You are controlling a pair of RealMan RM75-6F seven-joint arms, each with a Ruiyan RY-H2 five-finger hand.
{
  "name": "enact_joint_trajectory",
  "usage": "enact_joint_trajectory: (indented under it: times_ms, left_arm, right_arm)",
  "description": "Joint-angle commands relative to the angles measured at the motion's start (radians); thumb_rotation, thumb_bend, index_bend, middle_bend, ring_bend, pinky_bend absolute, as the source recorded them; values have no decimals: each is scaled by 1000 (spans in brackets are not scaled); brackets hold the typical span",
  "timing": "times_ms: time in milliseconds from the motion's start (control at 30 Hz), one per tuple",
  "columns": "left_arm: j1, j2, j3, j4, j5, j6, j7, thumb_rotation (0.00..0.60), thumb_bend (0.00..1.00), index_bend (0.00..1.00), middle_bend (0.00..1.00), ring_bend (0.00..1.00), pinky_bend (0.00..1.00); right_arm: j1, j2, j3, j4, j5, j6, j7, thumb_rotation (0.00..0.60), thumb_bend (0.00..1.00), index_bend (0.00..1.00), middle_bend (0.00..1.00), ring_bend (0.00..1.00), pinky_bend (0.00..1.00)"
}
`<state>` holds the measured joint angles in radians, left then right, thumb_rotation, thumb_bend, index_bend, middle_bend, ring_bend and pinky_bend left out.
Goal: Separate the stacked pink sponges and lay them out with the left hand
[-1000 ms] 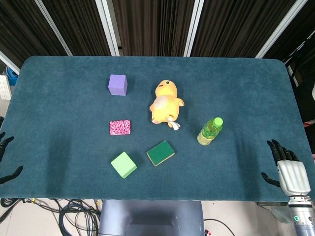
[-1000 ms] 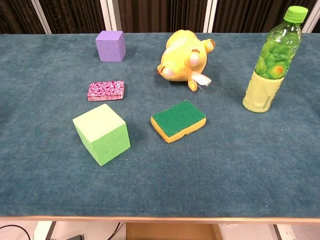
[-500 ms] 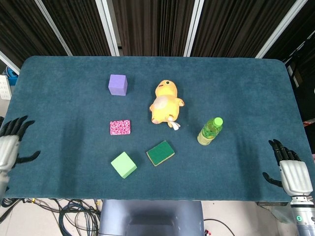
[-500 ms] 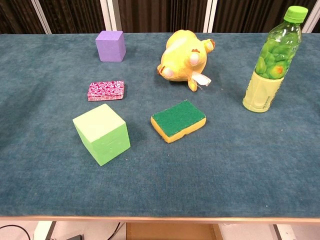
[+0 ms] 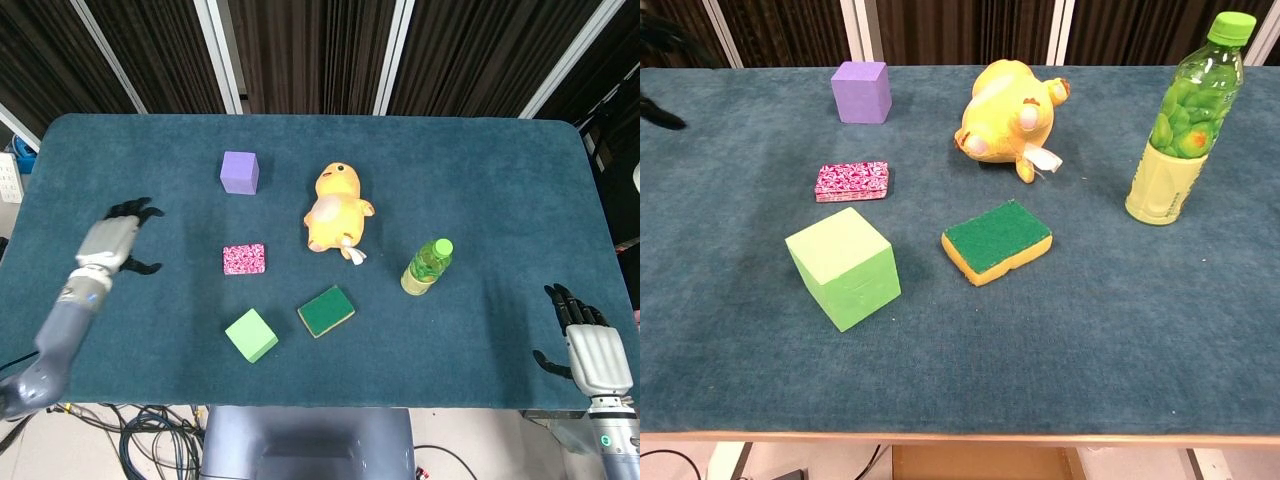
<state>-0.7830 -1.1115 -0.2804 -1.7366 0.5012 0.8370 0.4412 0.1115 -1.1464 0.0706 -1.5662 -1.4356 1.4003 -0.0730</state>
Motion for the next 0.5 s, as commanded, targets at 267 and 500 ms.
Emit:
enact_joint_trajectory:
  times_ms: [267,500]
  left_arm:
    - [-261,-244,64,131,-277,46,210,600,183,296,104,0,0]
    - [-307,-321,77,178,-328,93,248,600,183,317,103,0,0]
  right_arm:
    - [2,-1,1,6,0,-3,10,600,187,4,63,158,217]
    - [1,1,2,9,-1,1,19,600,187,4,63,158,217]
